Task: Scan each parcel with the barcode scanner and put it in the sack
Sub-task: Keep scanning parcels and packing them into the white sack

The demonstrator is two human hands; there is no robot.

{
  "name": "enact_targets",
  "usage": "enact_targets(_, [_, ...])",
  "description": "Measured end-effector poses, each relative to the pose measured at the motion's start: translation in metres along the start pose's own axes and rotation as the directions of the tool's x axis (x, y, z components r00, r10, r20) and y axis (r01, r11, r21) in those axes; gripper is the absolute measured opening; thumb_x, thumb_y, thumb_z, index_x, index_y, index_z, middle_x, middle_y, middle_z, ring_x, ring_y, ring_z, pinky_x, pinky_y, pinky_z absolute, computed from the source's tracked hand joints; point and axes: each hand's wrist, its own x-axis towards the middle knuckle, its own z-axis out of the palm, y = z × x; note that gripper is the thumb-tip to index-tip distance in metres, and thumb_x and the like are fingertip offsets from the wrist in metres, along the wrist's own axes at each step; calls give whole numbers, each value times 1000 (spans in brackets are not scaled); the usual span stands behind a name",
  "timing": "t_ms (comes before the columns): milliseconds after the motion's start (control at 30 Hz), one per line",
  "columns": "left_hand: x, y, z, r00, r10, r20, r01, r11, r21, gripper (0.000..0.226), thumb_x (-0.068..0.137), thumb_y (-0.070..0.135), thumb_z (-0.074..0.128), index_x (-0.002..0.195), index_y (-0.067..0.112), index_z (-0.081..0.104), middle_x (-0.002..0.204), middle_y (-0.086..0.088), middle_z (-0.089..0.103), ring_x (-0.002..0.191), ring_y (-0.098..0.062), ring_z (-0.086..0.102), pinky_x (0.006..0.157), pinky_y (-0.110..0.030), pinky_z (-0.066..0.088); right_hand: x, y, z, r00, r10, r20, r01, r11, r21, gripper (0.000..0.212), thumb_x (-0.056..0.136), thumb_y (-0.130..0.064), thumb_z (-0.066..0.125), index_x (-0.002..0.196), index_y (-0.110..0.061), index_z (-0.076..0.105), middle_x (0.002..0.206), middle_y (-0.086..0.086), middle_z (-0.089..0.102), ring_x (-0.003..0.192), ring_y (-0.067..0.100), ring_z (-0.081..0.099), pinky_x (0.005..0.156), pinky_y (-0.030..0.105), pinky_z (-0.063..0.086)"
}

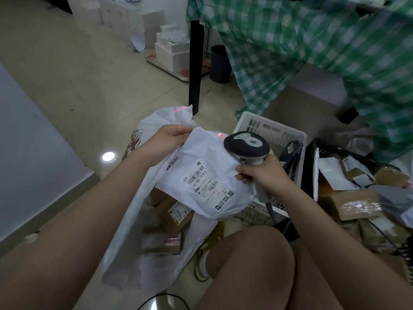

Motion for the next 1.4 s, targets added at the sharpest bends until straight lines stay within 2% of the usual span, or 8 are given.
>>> enact_targets(200, [-15,3,19,995,47,-87,-23,965,261,38,83,32,73,120,25,64,124,-7,59,99,-22,58,80,-22,48,6,0,25,998,29,64,-32,998,45,8,79,3,72,85,0,68,79,23,71,75,29,68,78,40,57])
enact_targets(433, [-19,-19,45,996,76,37,-84,835,544,90,68,37,84,144,16,40,135,4,38,122,-6,36,97,-13,25,16,-1,35,1000,20,-1,-20,984,177,12,76,-4,77,85,-9,69,83,14,74,84,29,72,83,43,58])
enact_targets(633, [-13,-36,61,953,264,-146,-144,823,549,22,84,6,68,106,4,72,107,-14,63,93,-26,61,76,-28,48,21,-5,28,996,-91,-17,93,984,152,17,79,-10,76,92,-18,69,88,-1,73,83,12,70,76,28,57])
enact_targets(800, [-12,-37,51,942,298,-154,-177,832,526,20,85,-3,65,101,4,74,105,-13,63,90,-23,60,75,-22,45,41,12,1,975,-56,-214,73,995,72,36,74,-7,80,107,-6,66,92,3,69,82,16,64,72,30,53])
enact_targets(967, [-9,-42,42,927,318,-199,-180,843,506,23,84,-3,66,104,6,74,105,-7,62,92,-17,58,75,-6,38,43,24,12,998,-3,-57,4,1000,24,75,62,-13,89,127,-9,52,115,-2,61,102,12,58,85,25,48])
enact_targets(1133, [-9,-44,34,924,309,-227,-142,826,545,16,86,6,68,100,4,74,110,-9,62,97,-15,57,79,-4,38,49,19,35,993,-67,-98,68,998,5,64,71,-6,83,127,-8,52,117,-1,60,106,10,55,84,21,44])
enact_targets(1267, [-11,-54,25,789,579,-205,-100,451,887,13,79,23,75,75,11,71,127,-12,54,116,-33,43,96,-43,30,63,6,35,991,-35,-131,46,996,76,39,76,-7,78,111,-4,61,92,-3,65,80,4,60,70,19,48])
enact_targets(1400, [-36,-66,32,739,665,107,-135,-9,991,18,69,12,76,85,18,73,106,-6,49,86,-24,44,74,-35,33,69,-9,38,983,-85,-165,88,996,12,45,77,-9,77,117,-2,57,107,6,66,94,16,61,81,29,46])
